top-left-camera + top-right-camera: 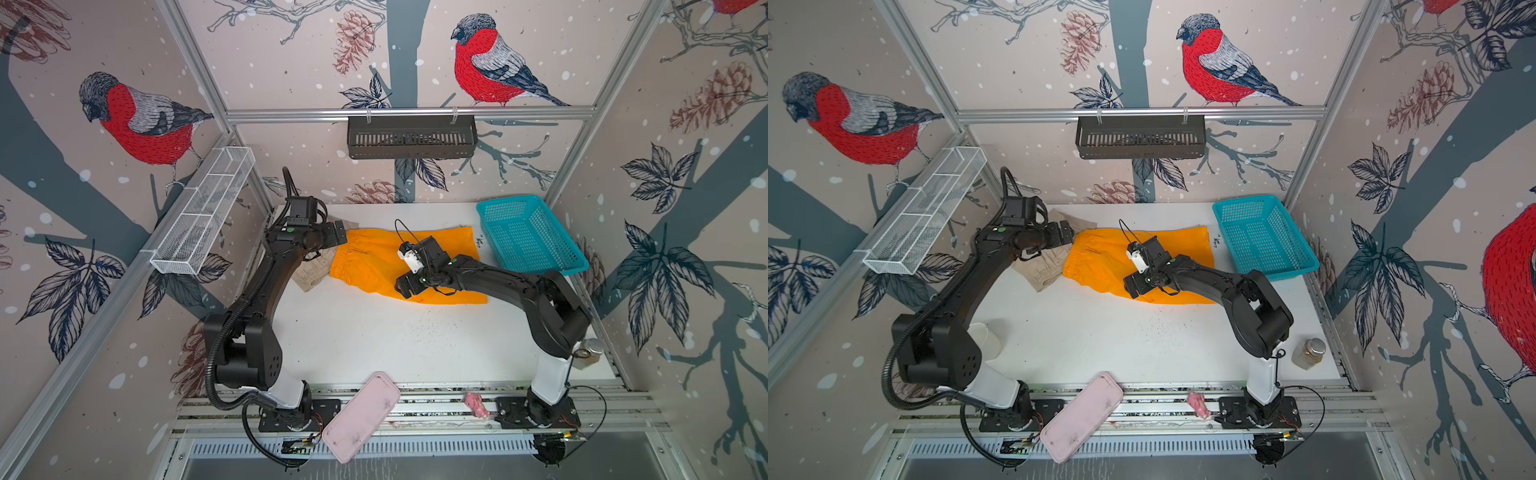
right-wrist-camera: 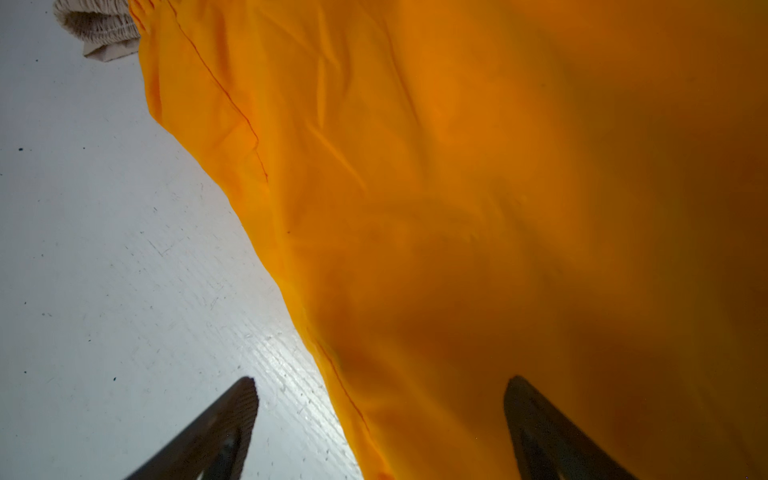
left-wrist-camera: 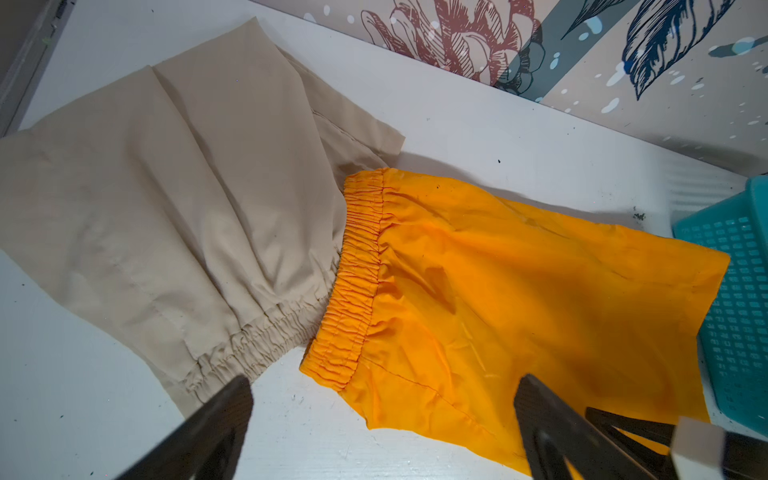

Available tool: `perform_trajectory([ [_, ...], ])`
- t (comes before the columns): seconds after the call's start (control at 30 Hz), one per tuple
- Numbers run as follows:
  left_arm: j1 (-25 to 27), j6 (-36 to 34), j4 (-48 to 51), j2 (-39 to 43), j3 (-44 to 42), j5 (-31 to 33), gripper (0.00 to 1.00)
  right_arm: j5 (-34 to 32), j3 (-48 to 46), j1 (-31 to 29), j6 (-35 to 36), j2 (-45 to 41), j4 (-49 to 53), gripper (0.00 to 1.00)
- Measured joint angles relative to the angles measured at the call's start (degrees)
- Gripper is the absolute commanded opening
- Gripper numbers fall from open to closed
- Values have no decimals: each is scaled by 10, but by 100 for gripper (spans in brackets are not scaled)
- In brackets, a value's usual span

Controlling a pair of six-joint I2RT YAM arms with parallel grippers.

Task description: Fold and stack the shorts

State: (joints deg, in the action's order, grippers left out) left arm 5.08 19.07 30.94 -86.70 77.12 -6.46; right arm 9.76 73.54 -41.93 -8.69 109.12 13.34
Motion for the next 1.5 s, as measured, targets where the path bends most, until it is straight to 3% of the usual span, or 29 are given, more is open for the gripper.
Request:
perform_trajectory([
  [0.17,0,7,-55,59,-65,-7,98,14,-42,-9,-1,7,-20,60],
  [0.33,0,11,-83,81,-106,-28,99,23,-137,-12,-19,-38,-32,43],
  [0.43,0,16,-91,96,-134,-40,98,25,-191,-10,-34,-75,-46,25],
  [0.5,2,19,-93,113,-160,-42,99,37,-220,1,-51,-99,-42,24],
  [0.63,9,25,-112,141,-209,-45,98,34,-255,43,-80,-162,27,33],
  [0.73,17,31,-137,148,-254,-52,98,25,-247,72,-82,-221,71,52],
  [0.77,19,31,-150,147,-269,-53,98,22,-238,74,-85,-239,71,64],
  [1.0,19,52,-282,96,-349,-82,98,18,-154,5,-65,-196,16,66],
  [1.33,28,64,-384,-36,-299,-121,97,16,-192,18,-63,-183,-49,66],
  [1.43,38,64,-382,-69,-286,-129,93,17,-208,25,-65,-195,-58,66],
  [1.5,45,64,-378,-89,-280,-131,84,18,-214,28,-66,-202,-64,66],
])
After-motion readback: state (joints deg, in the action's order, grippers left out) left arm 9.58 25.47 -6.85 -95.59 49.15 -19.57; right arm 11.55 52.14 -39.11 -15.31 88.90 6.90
